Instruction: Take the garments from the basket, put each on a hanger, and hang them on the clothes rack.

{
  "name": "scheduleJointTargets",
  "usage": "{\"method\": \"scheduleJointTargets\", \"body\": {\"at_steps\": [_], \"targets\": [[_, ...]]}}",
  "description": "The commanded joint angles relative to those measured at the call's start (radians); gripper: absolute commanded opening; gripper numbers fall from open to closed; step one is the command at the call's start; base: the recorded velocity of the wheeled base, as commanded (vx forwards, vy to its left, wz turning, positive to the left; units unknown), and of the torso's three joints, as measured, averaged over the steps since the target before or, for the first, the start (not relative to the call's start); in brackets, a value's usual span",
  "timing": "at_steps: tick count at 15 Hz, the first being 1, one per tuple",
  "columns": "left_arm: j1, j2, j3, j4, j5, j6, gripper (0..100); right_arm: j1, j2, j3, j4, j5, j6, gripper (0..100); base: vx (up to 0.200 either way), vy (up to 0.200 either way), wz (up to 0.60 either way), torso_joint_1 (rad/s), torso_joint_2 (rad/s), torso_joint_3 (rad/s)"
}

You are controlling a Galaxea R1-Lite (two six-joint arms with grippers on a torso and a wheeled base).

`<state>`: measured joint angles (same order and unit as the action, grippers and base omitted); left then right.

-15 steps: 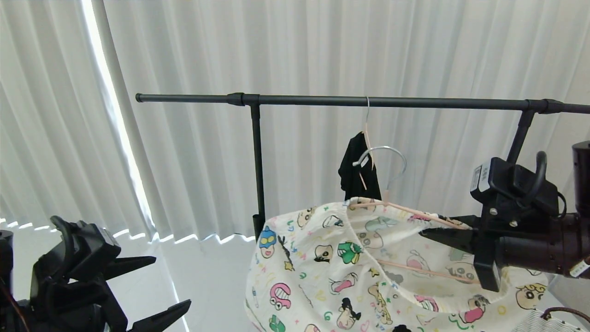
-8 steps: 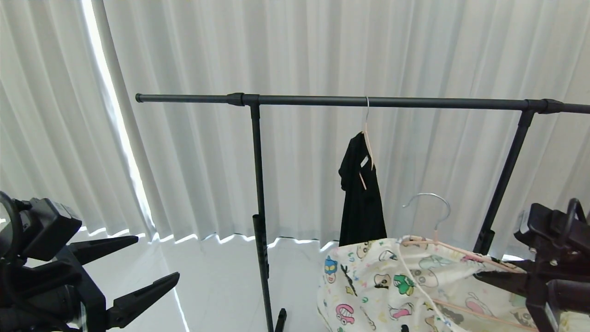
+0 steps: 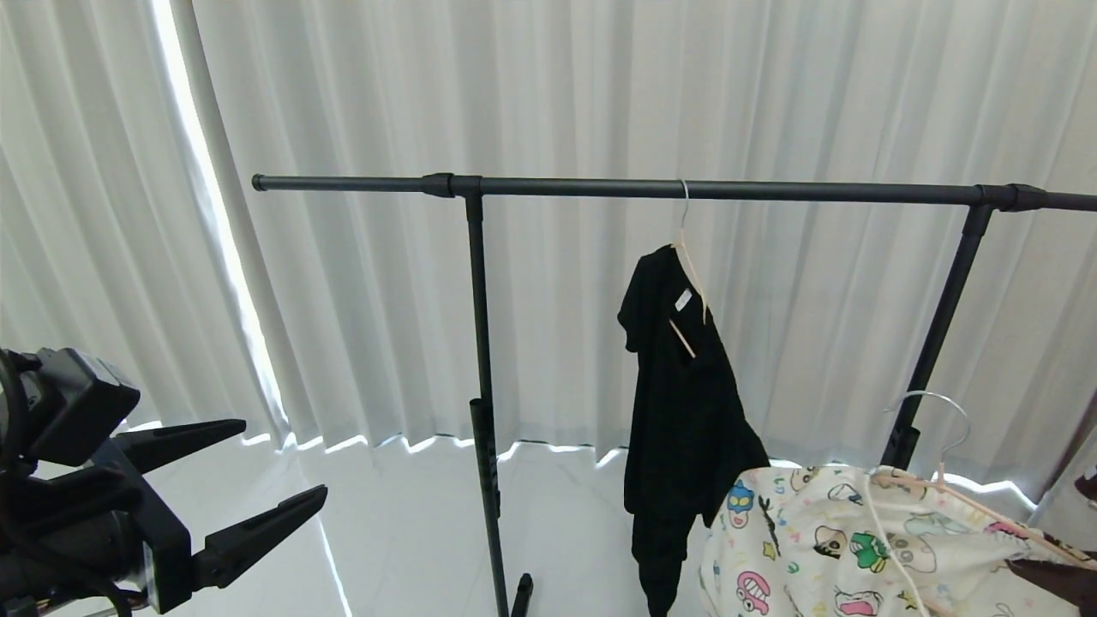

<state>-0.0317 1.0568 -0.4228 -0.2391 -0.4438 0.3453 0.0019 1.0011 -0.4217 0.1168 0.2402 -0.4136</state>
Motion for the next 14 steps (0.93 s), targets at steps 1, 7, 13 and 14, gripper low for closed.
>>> {"method": "scheduleJointTargets", "body": {"at_steps": [1,7,13,14], "targets": [[-0.001,0.028,-0.005,0.0,0.036,0.001,100,-0.074,-0.01,-0.002,0.0,-0.022,0.001,0,0.0,0.0,0.0,0.0,0.0,0.0],[-0.001,0.042,-0.014,0.0,0.079,0.001,100,-0.157,0.088,-0.192,-0.002,-0.033,0.119,0,0.0,0.0,0.0,0.0,0.0,0.0],[-0.005,0.046,-0.019,-0.002,0.224,0.001,100,-0.146,0.137,-0.307,0.001,-0.035,0.21,0,0.0,0.0,0.0,0.0,0.0,0.0],[-0.005,0.045,-0.019,-0.002,0.244,0.001,100,-0.145,0.139,-0.307,0.001,-0.035,0.21,0,0.0,0.0,0.0,0.0,0.0,0.0]]}}
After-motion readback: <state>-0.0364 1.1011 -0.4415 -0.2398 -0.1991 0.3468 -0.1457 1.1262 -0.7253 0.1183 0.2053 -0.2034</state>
